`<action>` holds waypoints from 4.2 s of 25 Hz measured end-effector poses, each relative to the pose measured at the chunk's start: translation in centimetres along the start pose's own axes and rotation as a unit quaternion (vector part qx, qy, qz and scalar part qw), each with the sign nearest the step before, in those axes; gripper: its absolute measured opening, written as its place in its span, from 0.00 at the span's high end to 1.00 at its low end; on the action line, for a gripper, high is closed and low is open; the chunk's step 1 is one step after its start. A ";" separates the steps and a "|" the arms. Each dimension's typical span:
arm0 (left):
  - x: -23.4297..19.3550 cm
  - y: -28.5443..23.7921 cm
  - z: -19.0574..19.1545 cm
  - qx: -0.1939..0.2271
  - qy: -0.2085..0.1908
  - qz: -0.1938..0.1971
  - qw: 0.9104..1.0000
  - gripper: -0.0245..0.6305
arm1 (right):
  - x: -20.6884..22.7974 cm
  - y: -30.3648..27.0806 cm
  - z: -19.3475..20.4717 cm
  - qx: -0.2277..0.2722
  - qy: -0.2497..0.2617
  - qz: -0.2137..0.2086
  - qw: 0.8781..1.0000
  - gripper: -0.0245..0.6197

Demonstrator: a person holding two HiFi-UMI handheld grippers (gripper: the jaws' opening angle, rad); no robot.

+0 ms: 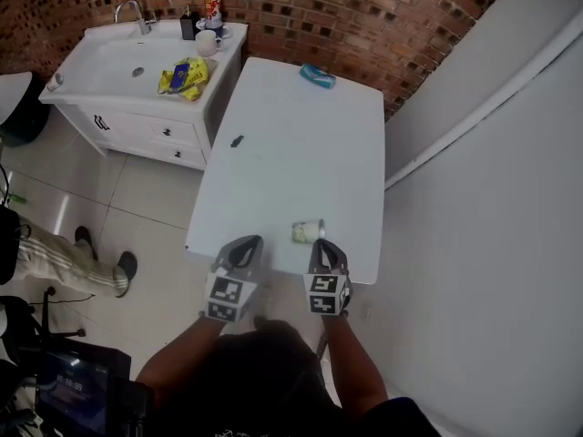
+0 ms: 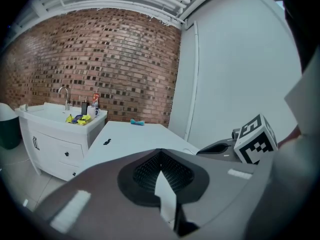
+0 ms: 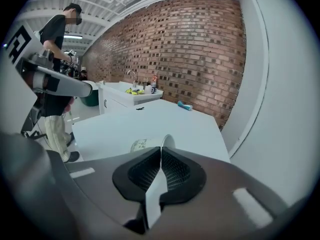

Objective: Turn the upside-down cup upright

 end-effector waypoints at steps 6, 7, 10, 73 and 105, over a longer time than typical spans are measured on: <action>-0.4 0.7 0.0 0.000 -0.001 0.001 1.000 0.96 | -0.1 -0.2 -0.6 -0.004 0.097 0.006 0.995 0.93; -0.5 0.8 0.1 0.000 -0.001 0.000 1.000 0.96 | -0.2 -0.3 -0.6 -0.005 0.121 0.008 0.993 0.93; -0.6 1.1 0.4 -0.002 -0.001 -0.002 1.000 0.96 | -0.5 -0.8 -0.9 -0.009 0.191 0.009 0.982 0.93; -1.5 1.5 1.2 -0.010 0.007 -0.013 1.000 0.96 | -0.1 -5.4 -5.1 -0.073 0.372 -0.230 0.896 0.92; -0.8 7.4 0.0 0.017 -0.014 0.006 1.000 0.96 | -5.6 5.8 -4.7 0.058 0.104 -0.073 0.990 0.94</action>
Point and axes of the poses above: the fingertips, and each gripper's own axes: y backward along the fingers, x to its right, z out of its underside, the point moved 9 cm from there along y, backward along the fingers, and after that the axes turned 9 degrees about x, right-handed, at the moved point
